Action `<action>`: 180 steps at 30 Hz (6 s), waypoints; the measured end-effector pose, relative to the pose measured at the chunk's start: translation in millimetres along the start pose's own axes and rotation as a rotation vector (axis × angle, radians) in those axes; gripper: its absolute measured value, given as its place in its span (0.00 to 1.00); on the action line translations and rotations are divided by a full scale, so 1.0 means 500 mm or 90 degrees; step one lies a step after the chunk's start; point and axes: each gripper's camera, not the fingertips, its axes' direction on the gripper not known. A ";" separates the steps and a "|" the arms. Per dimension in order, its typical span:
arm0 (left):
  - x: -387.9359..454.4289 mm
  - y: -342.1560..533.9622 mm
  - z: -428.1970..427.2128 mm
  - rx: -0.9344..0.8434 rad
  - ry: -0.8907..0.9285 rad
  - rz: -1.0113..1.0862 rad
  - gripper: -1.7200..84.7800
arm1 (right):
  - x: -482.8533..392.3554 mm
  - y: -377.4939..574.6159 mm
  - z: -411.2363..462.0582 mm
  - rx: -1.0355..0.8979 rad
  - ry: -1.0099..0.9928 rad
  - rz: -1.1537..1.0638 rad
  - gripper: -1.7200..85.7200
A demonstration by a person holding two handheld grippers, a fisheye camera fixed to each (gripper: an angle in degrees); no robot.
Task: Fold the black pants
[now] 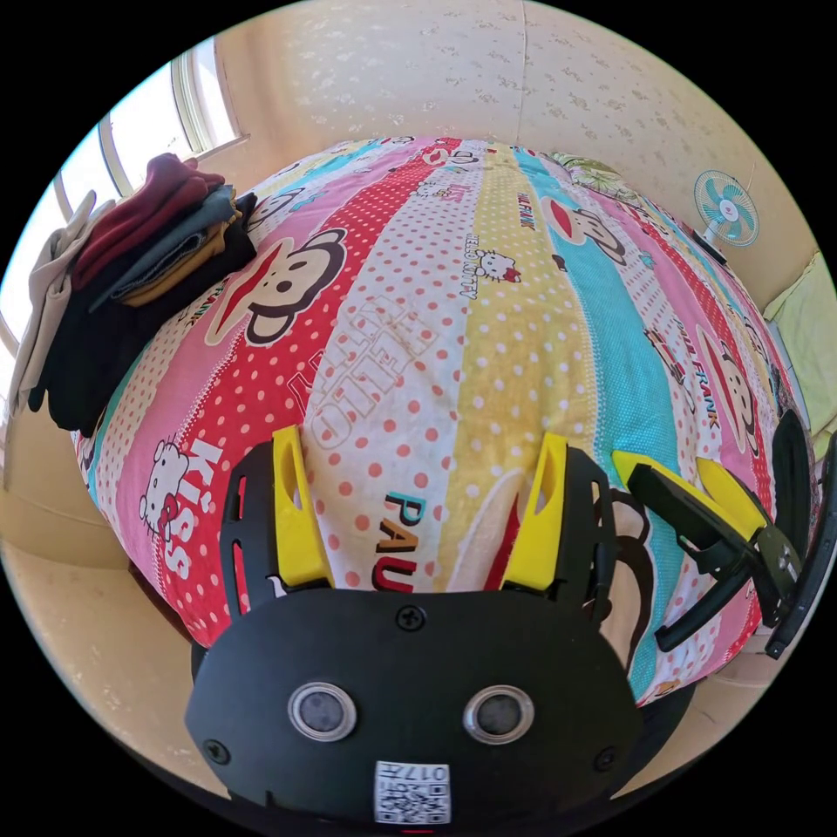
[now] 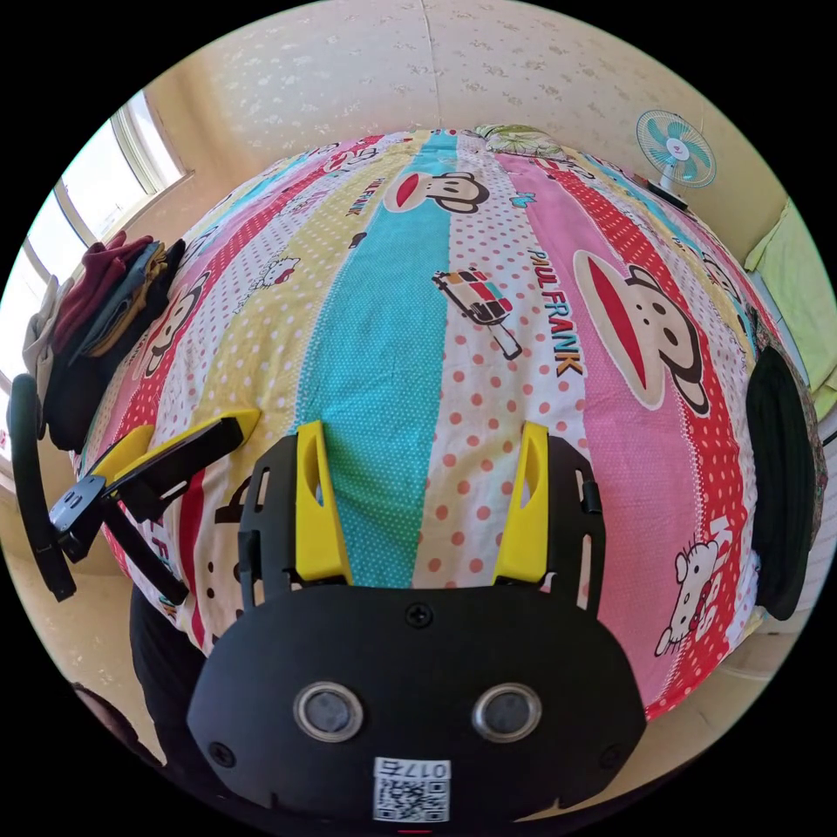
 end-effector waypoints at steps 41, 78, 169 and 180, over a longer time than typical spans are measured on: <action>-0.022 -0.016 -0.034 -0.001 0.001 0.004 0.42 | 0.057 0.005 0.027 0.000 0.000 -0.003 0.34; -0.028 -0.023 -0.039 -0.002 0.006 0.007 0.42 | 0.055 -0.009 0.026 -0.002 0.000 -0.005 0.34; -0.026 -0.046 -0.010 -0.001 -0.001 0.013 0.42 | 0.083 0.020 0.023 -0.011 0.017 -0.013 0.34; -0.002 -0.020 -0.041 0.008 -0.008 0.011 0.42 | 0.055 0.017 0.023 -0.008 0.033 -0.018 0.35</action>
